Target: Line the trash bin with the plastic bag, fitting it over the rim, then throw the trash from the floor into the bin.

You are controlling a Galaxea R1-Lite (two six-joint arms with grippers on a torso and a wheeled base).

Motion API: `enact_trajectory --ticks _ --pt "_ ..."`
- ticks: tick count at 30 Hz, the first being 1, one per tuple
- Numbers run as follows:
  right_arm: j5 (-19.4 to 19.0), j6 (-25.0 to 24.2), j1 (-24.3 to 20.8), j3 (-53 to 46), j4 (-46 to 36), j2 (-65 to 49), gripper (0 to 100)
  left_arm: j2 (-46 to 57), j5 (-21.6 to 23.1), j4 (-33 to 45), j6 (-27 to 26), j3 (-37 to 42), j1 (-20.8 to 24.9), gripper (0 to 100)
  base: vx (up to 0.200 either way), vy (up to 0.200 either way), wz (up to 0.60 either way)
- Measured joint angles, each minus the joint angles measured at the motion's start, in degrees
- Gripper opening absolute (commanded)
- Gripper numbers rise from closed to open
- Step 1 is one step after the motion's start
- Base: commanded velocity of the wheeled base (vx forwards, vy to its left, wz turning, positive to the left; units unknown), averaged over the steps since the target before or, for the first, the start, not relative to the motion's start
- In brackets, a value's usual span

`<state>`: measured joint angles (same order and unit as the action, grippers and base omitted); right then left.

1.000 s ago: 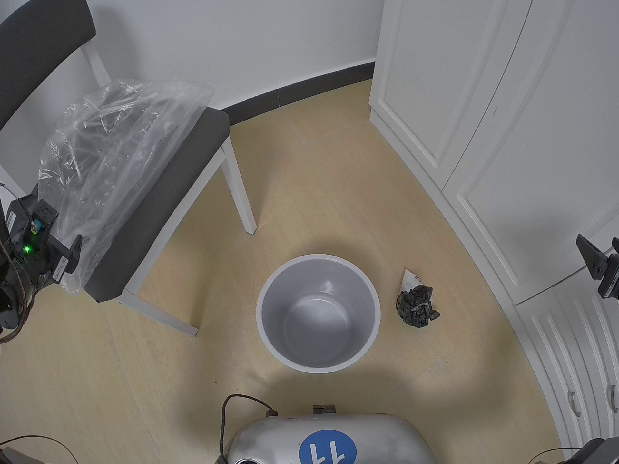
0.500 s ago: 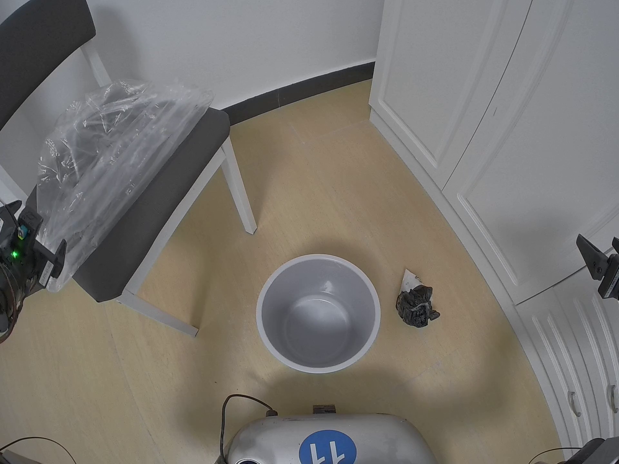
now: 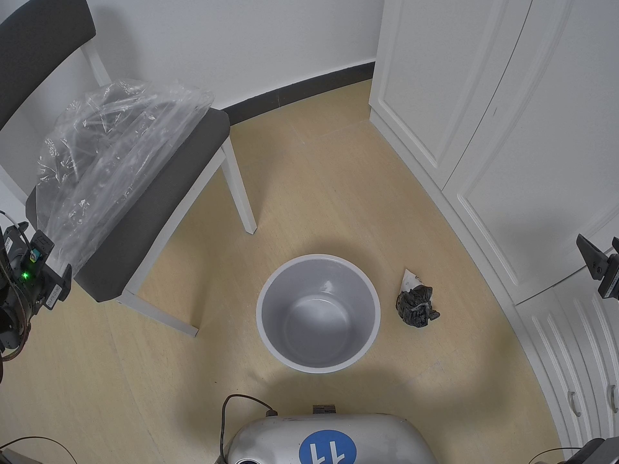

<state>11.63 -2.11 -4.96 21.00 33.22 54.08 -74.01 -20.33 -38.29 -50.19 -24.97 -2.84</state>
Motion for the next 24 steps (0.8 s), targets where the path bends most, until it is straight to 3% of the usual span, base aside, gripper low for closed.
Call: enact_trajectory --ticks 12,24 --pt "0.0 0.0 0.0 0.0 0.1 -0.4 100 0.4 -0.9 -0.6 -0.4 0.8 -4.0 100 0.000 0.000 0.00" --pt "0.0 0.1 -0.4 0.1 0.0 -0.7 100 0.5 -1.0 -8.2 1.7 5.9 -6.6 100 0.000 0.000 0.00"
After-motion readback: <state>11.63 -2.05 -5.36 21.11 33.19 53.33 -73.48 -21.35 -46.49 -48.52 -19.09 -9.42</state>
